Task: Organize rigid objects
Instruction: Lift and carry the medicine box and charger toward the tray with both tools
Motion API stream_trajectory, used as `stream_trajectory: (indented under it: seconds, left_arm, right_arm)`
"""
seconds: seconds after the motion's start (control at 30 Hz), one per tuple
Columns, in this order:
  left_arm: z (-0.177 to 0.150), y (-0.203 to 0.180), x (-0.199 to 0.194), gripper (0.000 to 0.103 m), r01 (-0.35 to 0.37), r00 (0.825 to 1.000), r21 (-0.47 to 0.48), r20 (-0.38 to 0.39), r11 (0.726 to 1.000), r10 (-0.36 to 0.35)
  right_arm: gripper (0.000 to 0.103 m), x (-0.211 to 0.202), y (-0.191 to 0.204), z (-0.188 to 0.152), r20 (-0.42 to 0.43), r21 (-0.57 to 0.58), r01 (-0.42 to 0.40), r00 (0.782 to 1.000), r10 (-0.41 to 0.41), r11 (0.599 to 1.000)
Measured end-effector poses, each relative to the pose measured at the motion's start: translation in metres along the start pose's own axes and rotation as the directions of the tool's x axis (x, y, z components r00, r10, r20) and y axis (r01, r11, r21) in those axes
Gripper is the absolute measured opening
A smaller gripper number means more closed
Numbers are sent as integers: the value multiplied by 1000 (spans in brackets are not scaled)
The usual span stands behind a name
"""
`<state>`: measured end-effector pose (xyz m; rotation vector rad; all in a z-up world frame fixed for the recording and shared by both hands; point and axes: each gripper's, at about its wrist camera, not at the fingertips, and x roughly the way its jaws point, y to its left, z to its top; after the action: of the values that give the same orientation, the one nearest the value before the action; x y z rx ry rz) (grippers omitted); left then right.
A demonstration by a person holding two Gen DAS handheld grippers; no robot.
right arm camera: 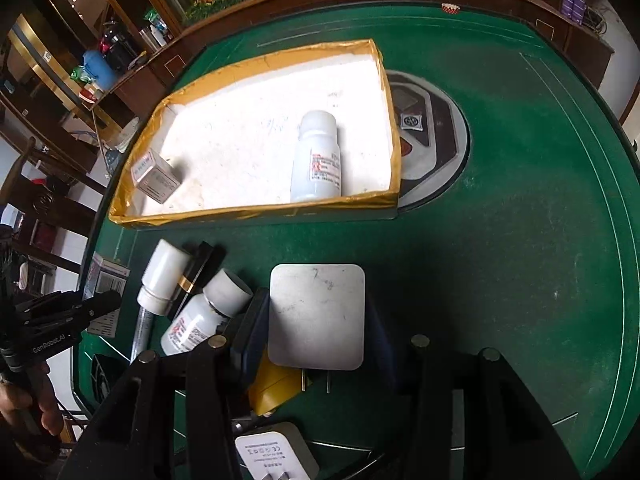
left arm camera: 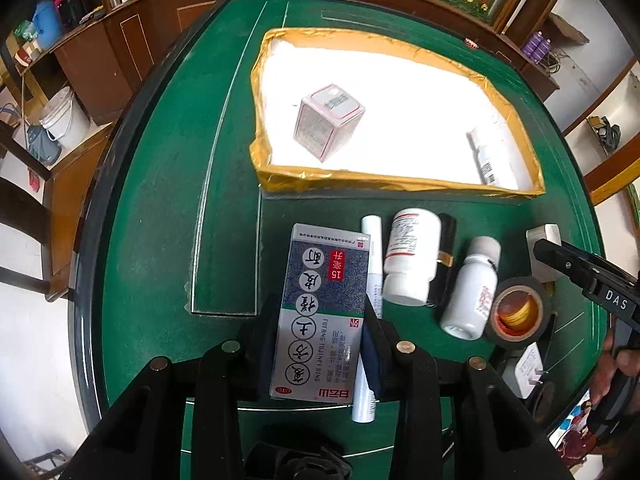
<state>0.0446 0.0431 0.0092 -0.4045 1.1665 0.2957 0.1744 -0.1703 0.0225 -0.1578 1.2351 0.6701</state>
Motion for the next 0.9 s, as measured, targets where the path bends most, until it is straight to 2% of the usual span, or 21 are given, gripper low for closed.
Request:
stream_trajectory:
  seconds: [0.3,0.9]
  left_arm:
    - [-3,-6,-15,38,5,1000,7,22,1000,-5]
    - [13,-28,-28,38,24,999,40,39,999,-26]
  right_arm:
    - [46,-13,8,4,33,-17,-26,999,27,1000]
    - [46,-19,20,15,72,-41,-48,996,51,998]
